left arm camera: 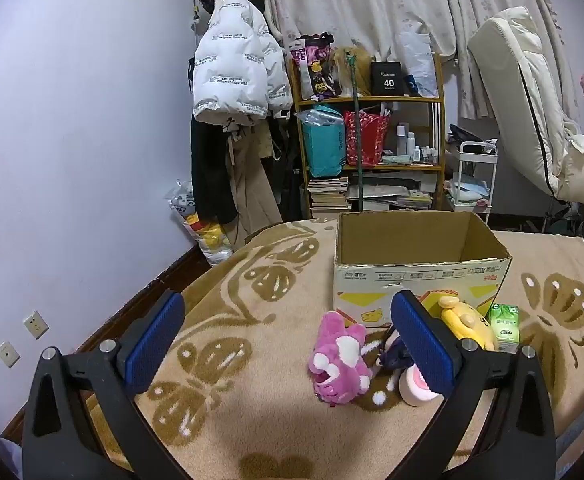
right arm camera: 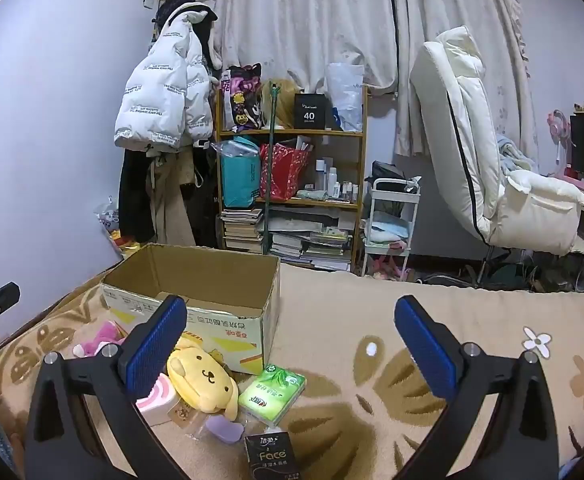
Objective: Organize soft objects
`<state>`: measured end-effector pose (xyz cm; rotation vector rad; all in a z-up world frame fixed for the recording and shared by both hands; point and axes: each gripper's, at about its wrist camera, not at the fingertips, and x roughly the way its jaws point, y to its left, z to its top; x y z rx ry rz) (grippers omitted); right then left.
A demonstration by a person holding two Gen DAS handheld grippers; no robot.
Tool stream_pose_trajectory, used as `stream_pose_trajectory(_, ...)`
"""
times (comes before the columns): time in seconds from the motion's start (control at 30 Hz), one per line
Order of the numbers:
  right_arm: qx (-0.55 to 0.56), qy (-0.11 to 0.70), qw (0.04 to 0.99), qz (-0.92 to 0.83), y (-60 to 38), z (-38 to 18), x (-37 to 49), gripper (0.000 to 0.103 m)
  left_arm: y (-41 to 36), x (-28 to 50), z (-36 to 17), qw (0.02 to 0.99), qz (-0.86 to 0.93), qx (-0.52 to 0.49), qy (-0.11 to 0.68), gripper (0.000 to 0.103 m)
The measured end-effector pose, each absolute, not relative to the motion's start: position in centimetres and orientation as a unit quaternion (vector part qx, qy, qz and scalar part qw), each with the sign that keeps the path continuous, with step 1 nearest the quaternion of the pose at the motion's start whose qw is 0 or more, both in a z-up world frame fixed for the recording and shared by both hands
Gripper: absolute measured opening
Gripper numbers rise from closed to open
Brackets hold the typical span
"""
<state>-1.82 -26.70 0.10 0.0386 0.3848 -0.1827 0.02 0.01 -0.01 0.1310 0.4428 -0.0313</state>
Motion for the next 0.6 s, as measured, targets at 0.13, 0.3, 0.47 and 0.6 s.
stream_pose_trajectory(0.13,0.027,0.193,0.977,-0.09,-26.72,0.06,-1.78,0.103,-0.08,0.06,-0.08,0.973,-0.01,0.07,0.221,0.102)
stream_pose_trajectory(0.3,0.025,0.191,0.977,-0.09,-26.7,0.03,-1.8,0.103,-0.2,0.28,-0.32,0.972,-0.014,0.069,0.223,0.102)
stream_pose_trajectory(0.47,0.024,0.193,0.977,-0.091,-26.72,0.0,-1.75,0.103,-0.22,0.2,-0.2,0.972,-0.015,0.069,0.223,0.102)
stream_pose_trajectory(0.6,0.025,0.193,0.977,-0.091,-26.76,0.0,-1.77,0.103,-0.17,0.18,-0.23,0.972,-0.015,0.069,0.223,0.102)
